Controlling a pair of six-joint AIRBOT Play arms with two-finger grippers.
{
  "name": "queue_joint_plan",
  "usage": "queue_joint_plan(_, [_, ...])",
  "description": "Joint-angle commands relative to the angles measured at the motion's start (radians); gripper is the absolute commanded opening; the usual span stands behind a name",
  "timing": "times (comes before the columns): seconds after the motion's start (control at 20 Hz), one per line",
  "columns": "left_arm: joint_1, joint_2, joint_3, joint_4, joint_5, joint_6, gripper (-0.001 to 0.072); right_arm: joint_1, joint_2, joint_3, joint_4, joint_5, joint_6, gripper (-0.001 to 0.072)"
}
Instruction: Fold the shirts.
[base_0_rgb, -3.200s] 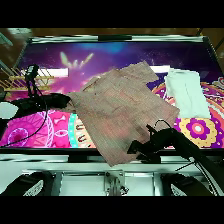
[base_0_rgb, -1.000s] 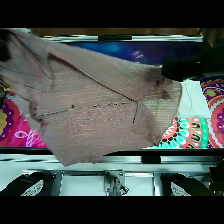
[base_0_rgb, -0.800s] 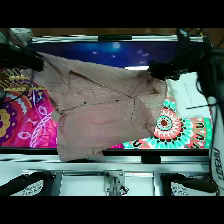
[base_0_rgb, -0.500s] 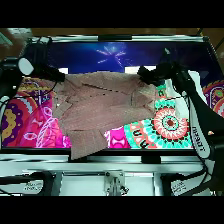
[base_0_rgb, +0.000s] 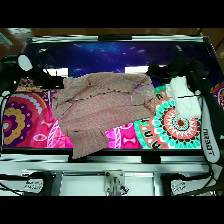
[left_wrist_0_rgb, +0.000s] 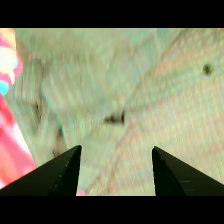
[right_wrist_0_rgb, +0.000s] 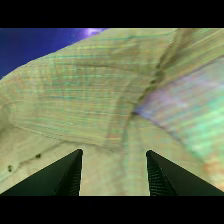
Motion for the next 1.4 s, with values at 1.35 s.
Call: queue_joint_plan(1.35, [0.230, 0.407, -1.104, -0.605, 0.297, 0.082, 0.0426, -0.277, -0.006, -0.140, 0.008, -0.480, -0.245, 0.0592])
